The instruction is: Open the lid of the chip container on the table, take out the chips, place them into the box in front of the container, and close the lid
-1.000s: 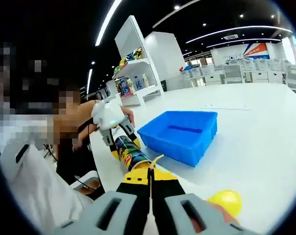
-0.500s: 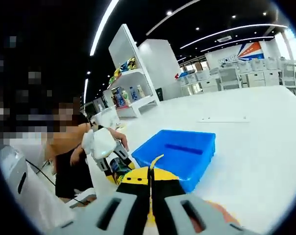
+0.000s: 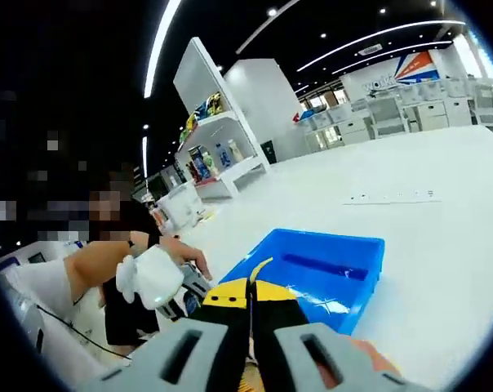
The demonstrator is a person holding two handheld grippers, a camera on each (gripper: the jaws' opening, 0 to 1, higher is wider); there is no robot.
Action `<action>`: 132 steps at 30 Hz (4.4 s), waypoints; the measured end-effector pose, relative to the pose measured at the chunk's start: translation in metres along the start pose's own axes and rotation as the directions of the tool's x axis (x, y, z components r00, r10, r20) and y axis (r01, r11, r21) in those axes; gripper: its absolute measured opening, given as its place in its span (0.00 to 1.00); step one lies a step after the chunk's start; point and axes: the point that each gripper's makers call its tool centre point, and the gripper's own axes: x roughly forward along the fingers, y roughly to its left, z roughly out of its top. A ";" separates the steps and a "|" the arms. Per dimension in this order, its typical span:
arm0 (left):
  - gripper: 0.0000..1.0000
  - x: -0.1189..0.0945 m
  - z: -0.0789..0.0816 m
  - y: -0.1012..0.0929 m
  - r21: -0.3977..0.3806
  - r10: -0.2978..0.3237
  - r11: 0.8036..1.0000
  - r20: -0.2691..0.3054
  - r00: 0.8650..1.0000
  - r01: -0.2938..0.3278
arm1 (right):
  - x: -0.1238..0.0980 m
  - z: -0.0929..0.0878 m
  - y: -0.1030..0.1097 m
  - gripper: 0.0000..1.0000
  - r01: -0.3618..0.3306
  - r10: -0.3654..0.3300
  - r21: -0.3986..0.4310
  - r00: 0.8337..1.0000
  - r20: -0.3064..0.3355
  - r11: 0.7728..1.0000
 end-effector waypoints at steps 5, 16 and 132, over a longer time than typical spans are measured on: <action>0.49 0.000 0.000 0.001 -0.002 0.000 1.000 0.005 1.000 0.000 | 0.028 -0.008 -0.013 0.02 0.002 0.001 0.058 0.999 -0.045 0.998; 0.50 0.000 0.000 0.002 -0.002 0.000 1.000 0.008 1.000 0.000 | 0.072 -0.024 -0.045 0.02 0.081 -0.065 0.122 0.990 -0.124 0.989; 0.52 0.005 -0.002 0.001 0.005 -0.006 1.000 0.026 1.000 0.006 | -0.043 -0.051 0.019 0.28 -0.114 0.051 -0.595 0.991 -0.122 0.796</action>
